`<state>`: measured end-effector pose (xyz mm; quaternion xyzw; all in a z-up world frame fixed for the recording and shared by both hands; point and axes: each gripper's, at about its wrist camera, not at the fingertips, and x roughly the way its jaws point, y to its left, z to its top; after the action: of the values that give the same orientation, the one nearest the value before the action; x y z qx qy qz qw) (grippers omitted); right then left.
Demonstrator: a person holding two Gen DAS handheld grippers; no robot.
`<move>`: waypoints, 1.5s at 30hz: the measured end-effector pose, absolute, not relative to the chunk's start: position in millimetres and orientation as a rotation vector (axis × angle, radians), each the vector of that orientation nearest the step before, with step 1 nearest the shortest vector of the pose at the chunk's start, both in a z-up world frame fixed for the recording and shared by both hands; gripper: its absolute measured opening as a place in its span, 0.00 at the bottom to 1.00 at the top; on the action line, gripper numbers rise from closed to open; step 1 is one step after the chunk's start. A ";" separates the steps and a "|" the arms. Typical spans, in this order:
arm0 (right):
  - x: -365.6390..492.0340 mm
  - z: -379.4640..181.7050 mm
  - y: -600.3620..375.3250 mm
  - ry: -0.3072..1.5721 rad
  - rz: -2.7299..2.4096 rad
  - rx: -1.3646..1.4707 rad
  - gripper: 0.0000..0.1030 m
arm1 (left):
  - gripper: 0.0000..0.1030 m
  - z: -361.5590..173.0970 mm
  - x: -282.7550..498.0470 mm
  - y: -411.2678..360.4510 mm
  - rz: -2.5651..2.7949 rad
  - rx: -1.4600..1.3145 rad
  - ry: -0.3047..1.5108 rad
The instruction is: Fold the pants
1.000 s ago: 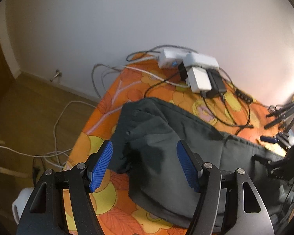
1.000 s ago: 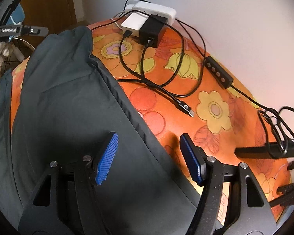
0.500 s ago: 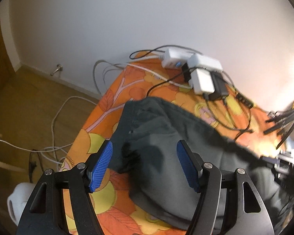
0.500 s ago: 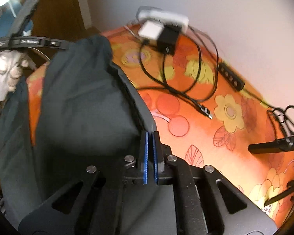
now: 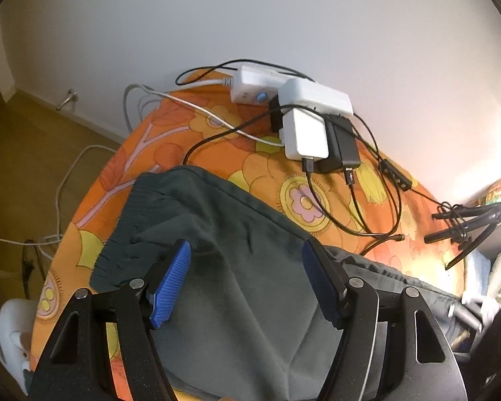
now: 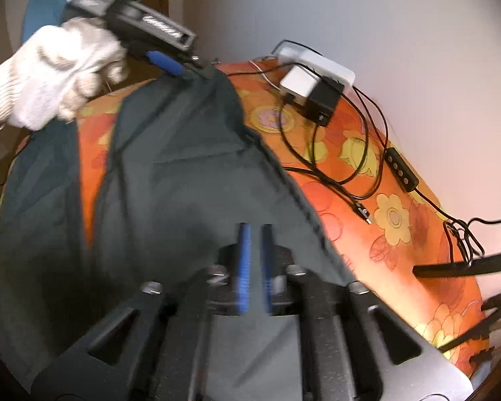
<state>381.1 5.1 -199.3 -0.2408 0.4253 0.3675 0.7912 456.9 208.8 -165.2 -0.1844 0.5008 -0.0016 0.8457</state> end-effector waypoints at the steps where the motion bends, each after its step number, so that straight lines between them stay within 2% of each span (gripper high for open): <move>1: 388.4 -203.6 4.2 0.917 0.788 -0.526 0.53 | 0.67 -166.1 458.0 208.7 -0.003 -0.390 1.058; 2: 394.8 -207.3 3.7 0.916 0.780 -0.528 0.58 | 0.67 -167.1 459.0 210.0 0.004 -0.396 1.056; 10: 445.1 -241.6 0.5 1.017 0.766 -0.468 0.58 | 0.67 -173.7 470.4 218.4 0.029 -0.431 1.053; 12: 448.8 -242.9 -1.1 1.031 0.783 -0.435 0.55 | 0.67 -176.0 473.1 219.4 0.032 -0.447 1.056; 13: 448.6 -241.9 -2.0 1.036 0.787 -0.416 0.44 | 0.67 -177.3 474.6 220.2 0.034 -0.457 1.058; 14: 446.4 -240.6 -2.2 1.035 0.789 -0.409 0.21 | 0.67 -178.9 477.2 221.1 0.037 -0.470 1.060; 15: 444.6 -239.5 -2.6 1.029 0.787 -0.405 0.07 | 0.67 -180.0 479.3 221.5 0.041 -0.479 1.064; 16: 442.6 -238.2 -3.1 1.020 0.768 -0.407 0.03 | 0.67 -180.7 480.7 221.0 0.044 -0.488 1.068; 29: 351.6 -198.2 12.5 0.837 0.846 -0.501 0.02 | 0.67 -198.4 486.9 211.0 0.095 -0.546 1.157; 33: 332.8 -197.3 21.7 0.809 0.866 -0.549 0.02 | 0.66 -200.1 480.3 210.9 0.107 -0.554 1.120; 34: 329.7 -197.1 22.8 0.804 0.868 -0.554 0.02 | 0.62 -200.7 477.6 210.3 0.110 -0.550 1.100; 35: 327.0 -196.8 22.8 0.798 0.864 -0.556 0.02 | 0.48 -200.6 476.3 210.0 0.109 -0.545 1.088; 36: 324.8 -195.8 22.3 0.792 0.857 -0.558 0.02 | 0.38 -201.3 475.2 209.7 0.102 -0.542 1.079; 38: 322.9 -192.7 20.6 0.790 0.854 -0.549 0.02 | 0.10 -202.2 471.3 211.0 0.106 -0.537 1.057; 39: 322.5 -191.2 19.3 0.788 0.849 -0.547 0.02 | 0.07 -201.6 469.2 212.7 0.099 -0.544 1.044; 45: 312.4 -177.2 16.9 0.773 0.810 -0.548 0.02 | 0.04 -177.6 445.2 223.8 0.056 -0.593 0.945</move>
<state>312.4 16.9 -177.2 -0.2566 0.3621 0.3794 0.8118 445.2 223.8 -177.6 -0.2813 0.4483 0.0265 0.8480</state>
